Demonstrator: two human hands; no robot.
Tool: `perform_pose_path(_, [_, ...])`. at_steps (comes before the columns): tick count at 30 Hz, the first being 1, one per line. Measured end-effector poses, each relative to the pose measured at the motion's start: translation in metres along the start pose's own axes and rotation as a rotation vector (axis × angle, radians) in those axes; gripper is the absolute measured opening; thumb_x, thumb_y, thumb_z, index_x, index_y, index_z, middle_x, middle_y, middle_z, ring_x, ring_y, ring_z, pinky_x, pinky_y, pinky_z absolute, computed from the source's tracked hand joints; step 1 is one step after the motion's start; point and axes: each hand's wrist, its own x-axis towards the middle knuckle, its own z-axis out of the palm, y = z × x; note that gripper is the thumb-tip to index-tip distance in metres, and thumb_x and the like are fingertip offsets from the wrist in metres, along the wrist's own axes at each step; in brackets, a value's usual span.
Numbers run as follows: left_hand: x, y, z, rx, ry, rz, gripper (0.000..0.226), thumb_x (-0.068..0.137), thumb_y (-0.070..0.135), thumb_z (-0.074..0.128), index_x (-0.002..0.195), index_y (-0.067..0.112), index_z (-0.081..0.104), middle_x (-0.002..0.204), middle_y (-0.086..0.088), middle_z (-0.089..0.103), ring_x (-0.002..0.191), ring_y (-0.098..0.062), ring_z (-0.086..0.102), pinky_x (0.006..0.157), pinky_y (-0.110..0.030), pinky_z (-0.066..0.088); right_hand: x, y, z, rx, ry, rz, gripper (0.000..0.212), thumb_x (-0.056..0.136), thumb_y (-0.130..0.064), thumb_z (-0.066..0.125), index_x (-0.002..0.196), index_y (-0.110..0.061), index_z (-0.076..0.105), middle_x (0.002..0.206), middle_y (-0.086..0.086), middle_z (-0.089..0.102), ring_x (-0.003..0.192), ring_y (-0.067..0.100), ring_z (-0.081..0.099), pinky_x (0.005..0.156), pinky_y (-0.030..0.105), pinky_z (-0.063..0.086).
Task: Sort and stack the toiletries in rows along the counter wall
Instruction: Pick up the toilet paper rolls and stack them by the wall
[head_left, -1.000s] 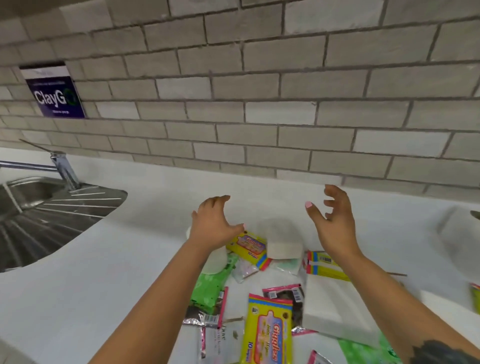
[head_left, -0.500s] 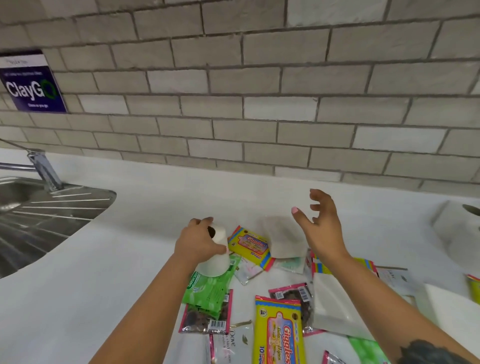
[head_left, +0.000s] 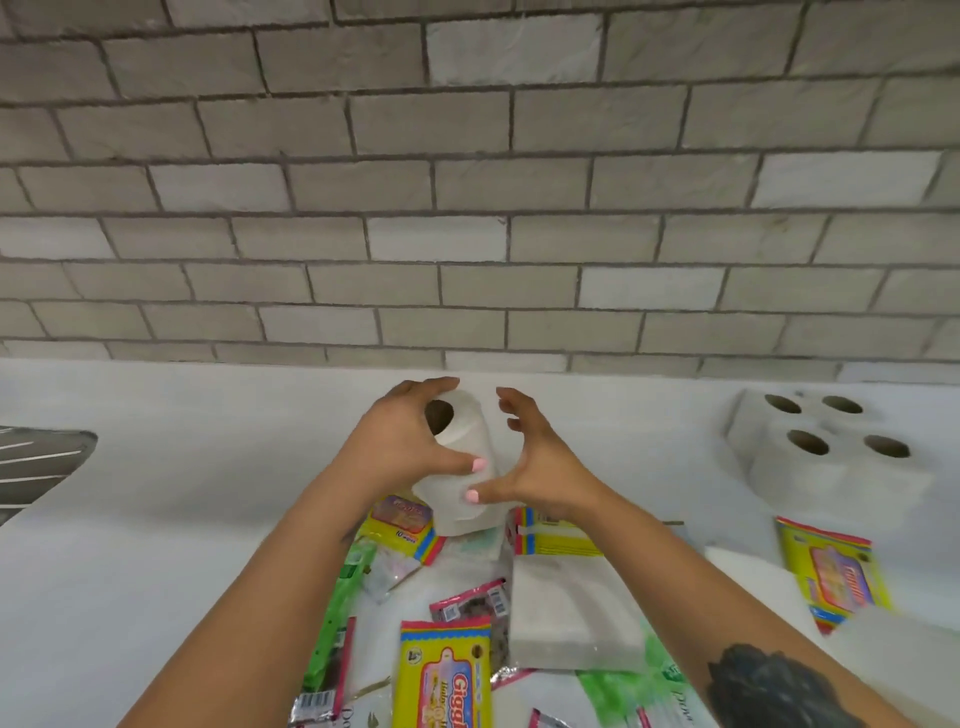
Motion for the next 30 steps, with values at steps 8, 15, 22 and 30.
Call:
perform_pose_path(8, [0.032, 0.094, 0.05, -0.099, -0.153, 0.185, 0.094, 0.053, 0.042, 0.087, 0.135, 0.04, 0.042, 0.13, 0.012, 0.048, 0.117, -0.008, 0.048, 0.098, -0.026, 0.043, -0.022, 0.028, -0.085, 0.089, -0.064, 0.05, 0.117, 0.043, -0.021, 0.091, 0.139, -0.03, 0.024, 0.128, -0.011, 0.051, 0.119, 0.008, 0.051, 0.098, 0.039, 0.048])
perform_pose_path(15, [0.066, 0.172, 0.103, -0.179, -0.22, 0.288, 0.095, 0.051, 0.041, 0.088, 0.135, 0.038, 0.044, 0.137, 0.014, 0.046, 0.124, -0.006, 0.045, 0.102, -0.023, 0.039, -0.049, 0.06, -0.174, 0.137, 0.085, 0.078, 0.101, 0.047, -0.005, 0.091, 0.13, -0.027, 0.038, 0.122, -0.009, 0.057, 0.114, 0.006, 0.055, 0.091, 0.029, 0.051])
perform_pose_path(22, [0.105, 0.245, 0.167, -0.225, -0.264, 0.403, 0.09, 0.05, 0.038, 0.09, 0.131, 0.032, 0.051, 0.124, 0.01, 0.057, 0.114, -0.008, 0.054, 0.096, -0.022, 0.043, -0.065, 0.115, -0.255, 0.124, 0.241, 0.141, 0.104, 0.034, -0.024, 0.095, 0.126, -0.026, 0.046, 0.118, -0.002, 0.063, 0.112, 0.017, 0.059, 0.09, 0.045, 0.053])
perform_pose_path(30, [0.154, 0.315, 0.231, -0.203, -0.33, 0.456, 0.085, 0.052, 0.038, 0.089, 0.129, 0.033, 0.053, 0.124, 0.009, 0.058, 0.111, -0.01, 0.055, 0.093, -0.027, 0.047, -0.071, 0.167, -0.338, 0.088, 0.318, 0.147, 0.101, 0.037, -0.025, 0.095, 0.127, -0.027, 0.048, 0.119, -0.003, 0.063, 0.111, 0.016, 0.06, 0.091, 0.044, 0.052])
